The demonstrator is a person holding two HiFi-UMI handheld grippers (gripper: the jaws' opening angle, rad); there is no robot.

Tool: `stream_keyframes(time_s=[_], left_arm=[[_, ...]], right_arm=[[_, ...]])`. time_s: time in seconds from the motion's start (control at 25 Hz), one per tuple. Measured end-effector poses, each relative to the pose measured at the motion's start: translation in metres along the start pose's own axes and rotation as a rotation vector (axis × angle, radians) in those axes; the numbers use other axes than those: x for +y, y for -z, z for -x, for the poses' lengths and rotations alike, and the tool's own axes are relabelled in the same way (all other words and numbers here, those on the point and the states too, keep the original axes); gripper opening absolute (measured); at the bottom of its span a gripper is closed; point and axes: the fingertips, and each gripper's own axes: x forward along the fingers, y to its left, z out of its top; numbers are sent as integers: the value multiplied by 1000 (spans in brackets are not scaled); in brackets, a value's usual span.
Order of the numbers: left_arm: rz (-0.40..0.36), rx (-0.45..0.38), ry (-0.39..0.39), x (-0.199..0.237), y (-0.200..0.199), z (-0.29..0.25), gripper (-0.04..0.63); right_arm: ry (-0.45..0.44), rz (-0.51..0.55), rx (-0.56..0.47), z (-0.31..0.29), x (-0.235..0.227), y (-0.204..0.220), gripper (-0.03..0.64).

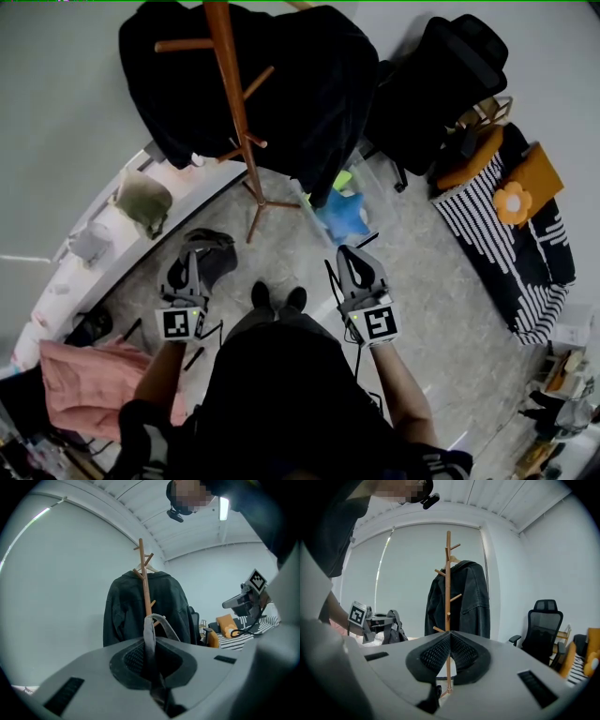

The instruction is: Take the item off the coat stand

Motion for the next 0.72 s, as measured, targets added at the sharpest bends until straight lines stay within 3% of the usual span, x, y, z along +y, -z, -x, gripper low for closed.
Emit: stream_keyframes(time_s=[0.4,0.72], left_arm=[[-24,-23,-31,10,0,4,29],[-10,-30,-48,10,-4,5,29]], right_arm=[[28,4,-6,2,-6,7,18],[41,74,-29,2,-4,7,18]])
